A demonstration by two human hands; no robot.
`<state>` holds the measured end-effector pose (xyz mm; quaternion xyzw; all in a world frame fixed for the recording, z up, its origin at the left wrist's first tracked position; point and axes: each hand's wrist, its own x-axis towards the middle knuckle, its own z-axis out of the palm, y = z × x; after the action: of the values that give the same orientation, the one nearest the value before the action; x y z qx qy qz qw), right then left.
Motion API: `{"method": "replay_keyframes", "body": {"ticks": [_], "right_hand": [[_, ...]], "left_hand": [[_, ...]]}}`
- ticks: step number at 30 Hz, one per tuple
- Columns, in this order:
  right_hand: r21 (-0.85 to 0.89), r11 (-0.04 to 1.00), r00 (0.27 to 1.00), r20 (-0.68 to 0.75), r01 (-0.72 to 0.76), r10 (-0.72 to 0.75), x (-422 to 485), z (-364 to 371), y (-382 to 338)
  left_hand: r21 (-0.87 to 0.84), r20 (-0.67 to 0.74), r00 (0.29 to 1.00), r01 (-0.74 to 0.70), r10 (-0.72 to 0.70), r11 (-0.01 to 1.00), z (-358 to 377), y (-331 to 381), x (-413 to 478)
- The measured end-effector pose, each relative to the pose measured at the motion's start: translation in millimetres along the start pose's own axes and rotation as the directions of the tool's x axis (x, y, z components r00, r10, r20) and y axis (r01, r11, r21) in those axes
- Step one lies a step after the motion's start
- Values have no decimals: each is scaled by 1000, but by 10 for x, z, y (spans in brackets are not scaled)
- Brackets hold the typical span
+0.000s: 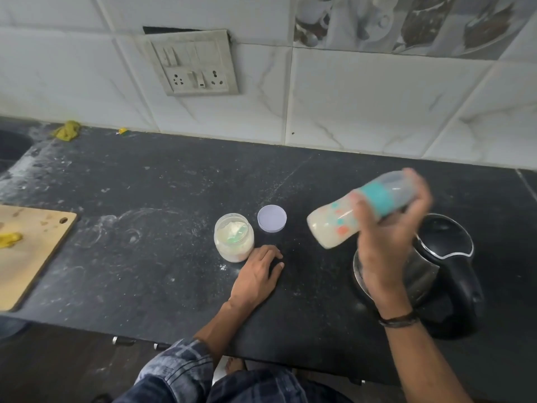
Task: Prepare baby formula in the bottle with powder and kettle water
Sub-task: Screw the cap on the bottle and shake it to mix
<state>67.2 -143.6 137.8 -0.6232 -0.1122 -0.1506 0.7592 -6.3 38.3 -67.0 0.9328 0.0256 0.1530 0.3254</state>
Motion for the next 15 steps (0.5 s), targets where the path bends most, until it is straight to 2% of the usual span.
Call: {"method": "replay_keyframes", "body": {"ticks": [2,3,4,6,7,9,12,13,14,15], "right_hand": [[86,994,981,-188,68,-51,53,16,-58],[87,993,975,-214,82,-62,64,26,-54],[51,996,985,-159,73,-64,65,42,-39],[-86,996,994,105,16,-7,36,51,12],[-126,992,986,165,12,9,17,41,-7],[-76,994,996,56,77,-73,67,18,-86],[126,981,955,-276,148,-109,167,66,-190],[117,985,956,-279,128,-91,173,86,-182],[56,995,979,-191,84,-72,163,97,-148],[-22,999,999,-38,25,-26,128,99,-118]], "left_hand": [[-1,-5,1000,2,-2,1000,4,11,6],[0,-6,1000,1,-1,1000,6,8,8],[0,-5,1000,0,0,1000,7,0,7],[-1,-2,1000,1,-1,1000,-2,-10,1],[-3,2,1000,1,-1,1000,-7,-11,-1],[-5,-2,1000,-2,2,1000,-9,-1,0],[-1,-13,1000,0,0,1000,4,12,8],[0,-13,1000,-1,1,1000,6,4,7],[0,-7,1000,-4,4,1000,9,-8,7],[2,-2,1000,-9,9,1000,8,-17,2]]}}
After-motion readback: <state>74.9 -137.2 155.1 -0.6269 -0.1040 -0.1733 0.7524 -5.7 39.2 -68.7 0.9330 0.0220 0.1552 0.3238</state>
